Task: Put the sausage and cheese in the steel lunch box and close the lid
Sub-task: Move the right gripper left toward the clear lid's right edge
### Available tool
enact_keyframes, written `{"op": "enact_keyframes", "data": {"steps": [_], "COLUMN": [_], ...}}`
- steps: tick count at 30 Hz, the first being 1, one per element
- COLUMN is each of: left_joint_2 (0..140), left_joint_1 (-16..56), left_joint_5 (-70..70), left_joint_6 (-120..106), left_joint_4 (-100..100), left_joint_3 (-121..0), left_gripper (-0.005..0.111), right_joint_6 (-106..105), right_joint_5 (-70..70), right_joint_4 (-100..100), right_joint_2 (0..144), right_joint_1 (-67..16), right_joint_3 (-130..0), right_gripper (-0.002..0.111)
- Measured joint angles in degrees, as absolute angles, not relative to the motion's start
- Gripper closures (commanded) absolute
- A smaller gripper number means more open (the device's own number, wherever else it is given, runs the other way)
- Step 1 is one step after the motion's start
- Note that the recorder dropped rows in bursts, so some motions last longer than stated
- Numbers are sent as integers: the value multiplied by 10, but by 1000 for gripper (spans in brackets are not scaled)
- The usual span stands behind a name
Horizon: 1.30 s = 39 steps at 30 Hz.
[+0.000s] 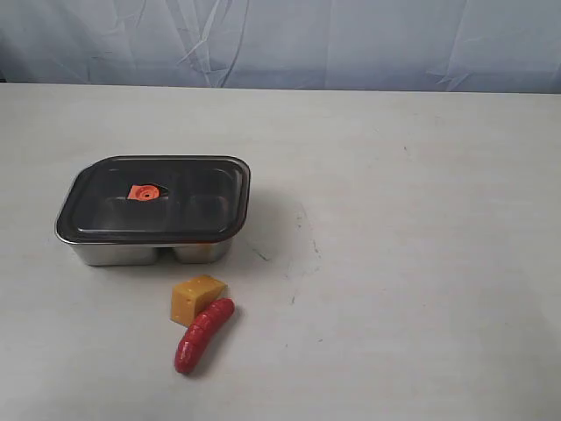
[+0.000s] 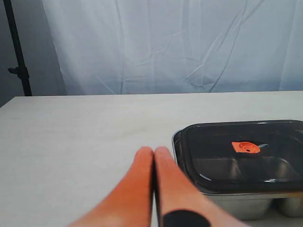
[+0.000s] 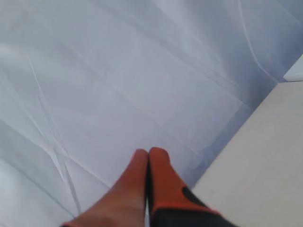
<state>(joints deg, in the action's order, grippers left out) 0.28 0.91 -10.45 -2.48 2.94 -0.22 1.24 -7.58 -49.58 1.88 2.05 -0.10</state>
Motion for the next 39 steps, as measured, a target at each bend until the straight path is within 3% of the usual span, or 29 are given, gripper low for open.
{"op": "enact_keyframes", "data": {"steps": [7,14,20,24,26,29,30,39], "left_joint_2": [3,3,3,3,3,3,3,3], "left_joint_1": [9,9,9,9,9,9,9,9], "left_joint_5": [-103,-103,-102,-102,-102,-102,-102,-102], "left_joint_6": [-25,-25,-25,-25,-25,-25,-25,-25], "left_joint_4": [27,27,27,27,27,27,27,27], "left_joint_3": [-2,-2,-2,-2,-2,-2,-2,-2], "left_gripper": [107,107,107,107,107,107,107,107], "right_joint_6": [120,130,-6,-189,-323,-460,-482,-549], "right_joint_5": [-92,-5,181,322,415,600,647,689], "right_joint_4": [-550,-471,-332,-432,-580,-756,-794,-880], "right_joint_2": [19,121,487,759,887,1056,1107,1304], "right_joint_1": [20,20,20,20,20,19,15,-70], "right_joint_3": [-7,-135,-437,-598,-647,-689,-698,-746], "right_gripper": [109,109,109,109,101,70,65,60]}}
